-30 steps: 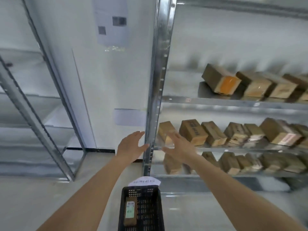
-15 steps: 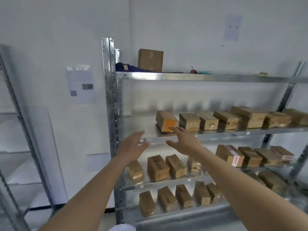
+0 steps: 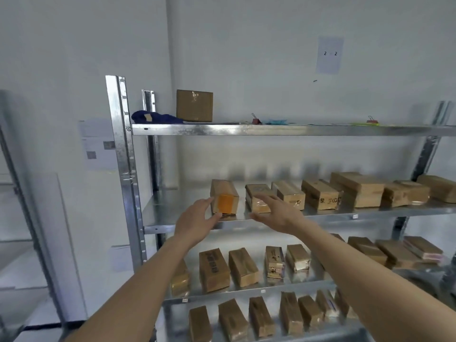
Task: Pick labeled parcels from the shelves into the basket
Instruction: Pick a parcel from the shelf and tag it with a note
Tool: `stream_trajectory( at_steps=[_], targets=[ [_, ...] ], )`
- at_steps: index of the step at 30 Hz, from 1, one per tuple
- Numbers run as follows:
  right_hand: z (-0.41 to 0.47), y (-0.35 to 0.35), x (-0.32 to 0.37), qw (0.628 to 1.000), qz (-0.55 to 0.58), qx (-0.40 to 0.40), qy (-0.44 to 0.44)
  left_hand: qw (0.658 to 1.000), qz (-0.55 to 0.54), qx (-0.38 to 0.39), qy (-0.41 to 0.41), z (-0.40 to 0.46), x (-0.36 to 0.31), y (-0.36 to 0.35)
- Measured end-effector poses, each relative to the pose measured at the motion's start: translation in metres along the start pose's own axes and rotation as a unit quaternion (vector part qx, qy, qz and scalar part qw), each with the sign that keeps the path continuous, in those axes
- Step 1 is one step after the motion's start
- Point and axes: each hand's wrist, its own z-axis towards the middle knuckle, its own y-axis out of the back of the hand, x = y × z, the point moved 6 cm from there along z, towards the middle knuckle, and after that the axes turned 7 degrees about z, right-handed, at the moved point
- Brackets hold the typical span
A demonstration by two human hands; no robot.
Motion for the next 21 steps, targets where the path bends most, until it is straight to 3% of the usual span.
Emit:
stream_trajectory(
  at_steps=[21],
  targets=[
    [0.221,-0.087,-0.049,0.995,0.075,0.072,0.004,0.995,-0.046,0.023,0.082,0.189,0.076,-0.11]
  ],
)
